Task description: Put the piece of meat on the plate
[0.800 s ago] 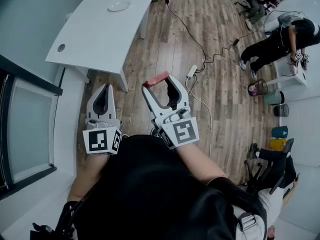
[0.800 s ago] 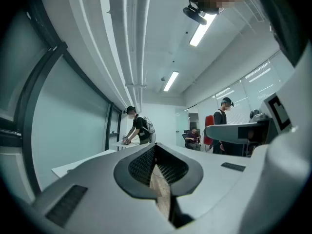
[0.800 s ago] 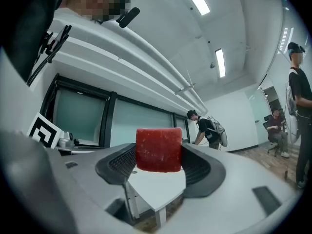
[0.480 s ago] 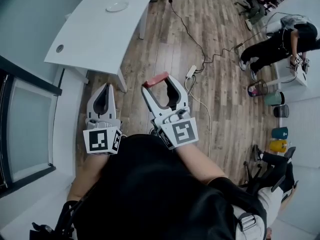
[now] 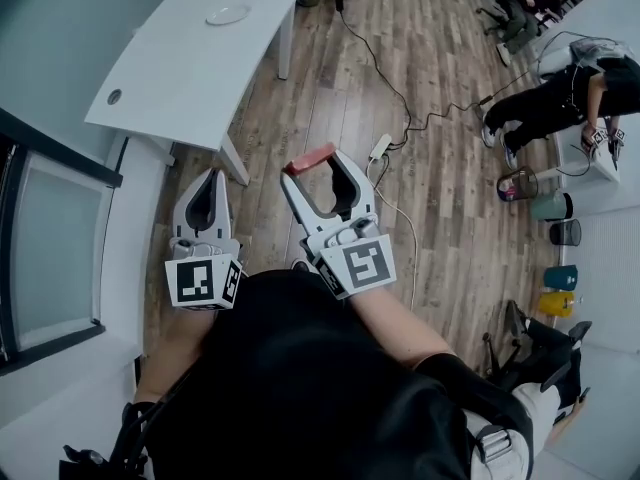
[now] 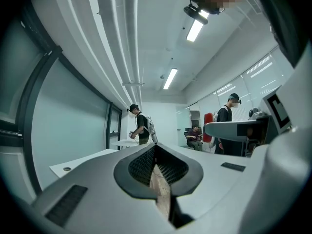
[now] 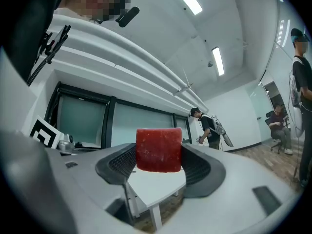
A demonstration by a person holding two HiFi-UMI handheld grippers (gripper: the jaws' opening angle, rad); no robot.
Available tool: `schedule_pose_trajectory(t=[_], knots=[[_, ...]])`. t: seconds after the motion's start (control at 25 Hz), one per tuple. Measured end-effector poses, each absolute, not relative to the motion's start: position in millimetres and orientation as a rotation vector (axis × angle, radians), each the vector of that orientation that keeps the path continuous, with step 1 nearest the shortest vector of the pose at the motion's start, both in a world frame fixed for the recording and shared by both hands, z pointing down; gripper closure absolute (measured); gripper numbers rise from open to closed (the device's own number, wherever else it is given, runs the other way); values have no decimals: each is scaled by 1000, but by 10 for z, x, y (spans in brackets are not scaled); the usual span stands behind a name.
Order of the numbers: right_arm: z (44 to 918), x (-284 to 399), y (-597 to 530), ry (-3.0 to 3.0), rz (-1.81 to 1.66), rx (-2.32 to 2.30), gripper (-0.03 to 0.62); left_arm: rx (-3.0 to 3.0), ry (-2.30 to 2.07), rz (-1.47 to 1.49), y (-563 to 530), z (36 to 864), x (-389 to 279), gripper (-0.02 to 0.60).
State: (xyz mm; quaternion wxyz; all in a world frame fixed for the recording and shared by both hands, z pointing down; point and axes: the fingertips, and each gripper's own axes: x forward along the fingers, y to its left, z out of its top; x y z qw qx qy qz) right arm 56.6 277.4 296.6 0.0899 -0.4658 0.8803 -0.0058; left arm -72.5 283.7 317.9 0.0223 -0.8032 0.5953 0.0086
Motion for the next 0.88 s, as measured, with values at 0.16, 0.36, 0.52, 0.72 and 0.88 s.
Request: schedule_pose_trajectory(t=[0.16,0.36,0.52,0.72,0.88], knots=[[2993,756,2767,2623,-26,-1370,307,-2465,1863,20,2872,3202,-544,578],[3085,875,2728,2635,-57,-1370,307,-2454,1899,-4,2871,3265,-497,578],[3171,907,2621,2654,-57,-1377,307,-2442,1941,-5,2731,3312,-581,578],[3238,896,2342,2659,-60,-1408,307,-2437,1948,-11,2363,3375,-702,578],[3254,783,2048,2673,-69,-1433,307,-2432,1940,-27,2027,3442,-805,578]])
